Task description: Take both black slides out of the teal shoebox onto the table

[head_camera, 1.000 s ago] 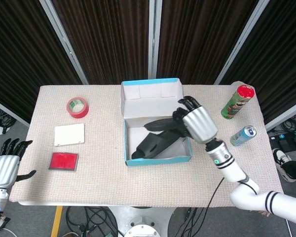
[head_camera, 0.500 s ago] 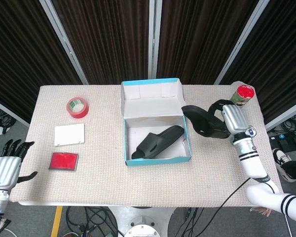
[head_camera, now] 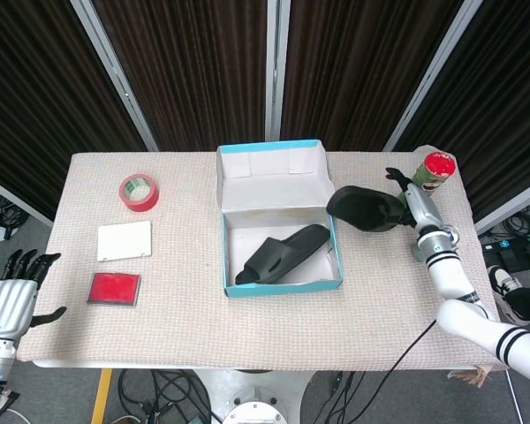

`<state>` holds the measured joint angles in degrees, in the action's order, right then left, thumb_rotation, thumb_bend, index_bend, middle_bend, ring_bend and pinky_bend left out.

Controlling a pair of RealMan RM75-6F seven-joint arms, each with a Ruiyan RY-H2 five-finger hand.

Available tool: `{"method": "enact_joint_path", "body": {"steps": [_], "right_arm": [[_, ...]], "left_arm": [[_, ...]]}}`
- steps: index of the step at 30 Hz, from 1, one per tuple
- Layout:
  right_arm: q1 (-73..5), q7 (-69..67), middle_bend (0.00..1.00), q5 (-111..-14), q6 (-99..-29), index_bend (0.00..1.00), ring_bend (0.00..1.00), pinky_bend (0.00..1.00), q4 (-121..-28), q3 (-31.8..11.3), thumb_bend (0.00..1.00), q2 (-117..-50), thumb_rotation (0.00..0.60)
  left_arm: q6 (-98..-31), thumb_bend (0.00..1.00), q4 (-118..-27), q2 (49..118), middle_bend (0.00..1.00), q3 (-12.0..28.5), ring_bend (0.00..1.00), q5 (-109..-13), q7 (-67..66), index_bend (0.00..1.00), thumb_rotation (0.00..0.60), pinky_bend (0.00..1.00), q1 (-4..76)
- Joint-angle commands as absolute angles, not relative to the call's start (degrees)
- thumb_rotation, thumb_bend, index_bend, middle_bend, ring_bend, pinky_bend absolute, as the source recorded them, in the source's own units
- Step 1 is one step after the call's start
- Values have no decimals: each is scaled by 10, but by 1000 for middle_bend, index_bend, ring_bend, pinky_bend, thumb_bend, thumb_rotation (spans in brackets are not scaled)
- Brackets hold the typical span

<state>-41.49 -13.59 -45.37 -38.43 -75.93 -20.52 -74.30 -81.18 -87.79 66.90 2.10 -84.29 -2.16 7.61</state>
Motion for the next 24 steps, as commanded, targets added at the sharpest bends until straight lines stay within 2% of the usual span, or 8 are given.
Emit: {"method": "enact_joint_path", "body": {"steps": [1, 7, 16, 21, 24], "right_arm": [[-416, -128, 0, -464, -409, 0, 0, 0, -764, -207, 331, -744, 600], [-400, -123, 0, -523, -473, 0, 0, 0, -799, -211, 230, -732, 600], [-348, -114, 0, -650, -570, 0, 0, 0, -898, -187, 203, -663, 600], [-316, -116, 0, -683, -624, 0, 0, 0, -935, -184, 202, -632, 600], [-305, -119, 0, -691, -638, 0, 0, 0, -944, -182, 203, -618, 600]], "left_arm": [[-811, 64, -878, 669, 166, 22, 77, -842, -22, 135, 600, 48, 77], [-809, 63, -876, 664, 166, 25, 77, -847, -23, 135, 600, 48, 84], [-789, 63, -903, 626, 166, 59, 77, -923, 14, 135, 600, 75, 161], [-718, 63, -941, 619, 169, 92, 78, -978, 42, 136, 600, 115, 263], [-660, 63, -957, 641, 190, 114, 118, -986, 48, 153, 600, 157, 330]]}}
